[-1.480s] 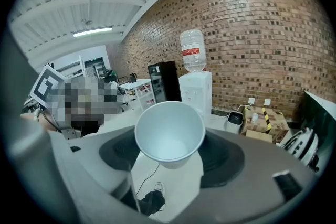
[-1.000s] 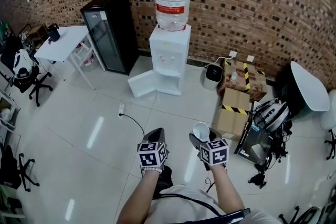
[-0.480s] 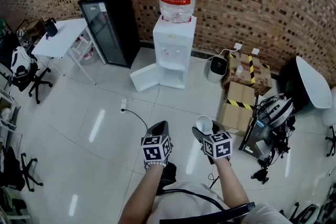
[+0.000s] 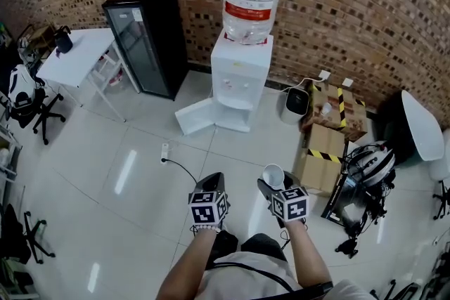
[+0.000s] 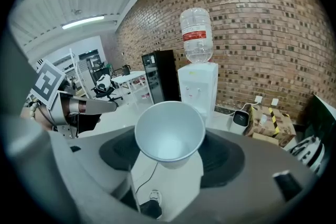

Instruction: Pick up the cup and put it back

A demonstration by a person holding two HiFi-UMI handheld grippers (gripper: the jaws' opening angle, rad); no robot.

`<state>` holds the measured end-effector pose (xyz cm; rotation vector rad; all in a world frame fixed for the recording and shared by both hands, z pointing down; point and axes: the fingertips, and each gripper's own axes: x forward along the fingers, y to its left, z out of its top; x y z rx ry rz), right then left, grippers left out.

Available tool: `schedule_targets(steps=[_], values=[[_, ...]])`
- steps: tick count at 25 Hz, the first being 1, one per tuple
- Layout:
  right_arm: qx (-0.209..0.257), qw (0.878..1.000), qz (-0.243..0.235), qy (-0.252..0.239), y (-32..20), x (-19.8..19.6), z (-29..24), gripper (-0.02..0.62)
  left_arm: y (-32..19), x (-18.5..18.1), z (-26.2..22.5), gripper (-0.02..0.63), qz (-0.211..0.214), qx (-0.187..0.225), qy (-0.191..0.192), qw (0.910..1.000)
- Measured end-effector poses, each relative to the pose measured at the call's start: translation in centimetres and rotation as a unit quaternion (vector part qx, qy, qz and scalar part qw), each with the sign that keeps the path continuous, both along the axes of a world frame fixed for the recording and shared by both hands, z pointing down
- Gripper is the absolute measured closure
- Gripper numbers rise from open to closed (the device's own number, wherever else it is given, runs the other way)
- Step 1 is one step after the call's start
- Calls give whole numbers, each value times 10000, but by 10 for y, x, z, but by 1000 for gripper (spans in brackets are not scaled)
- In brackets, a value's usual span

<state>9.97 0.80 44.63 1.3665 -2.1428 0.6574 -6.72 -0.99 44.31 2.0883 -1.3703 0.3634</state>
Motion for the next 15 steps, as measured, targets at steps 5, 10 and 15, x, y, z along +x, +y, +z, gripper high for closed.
schedule_targets(steps=[5, 10, 15], values=[[-16, 9999, -85, 81, -43, -7, 23, 259, -34, -2, 16, 604, 81, -123, -111, 9998], [-121, 9998, -141, 75, -101, -4, 65, 259, -78, 6, 41, 604, 73, -162, -88, 9998], [-295, 9991, -312, 74, -170, -7, 123, 259, -135, 13, 77, 604, -19, -164, -139, 9998]])
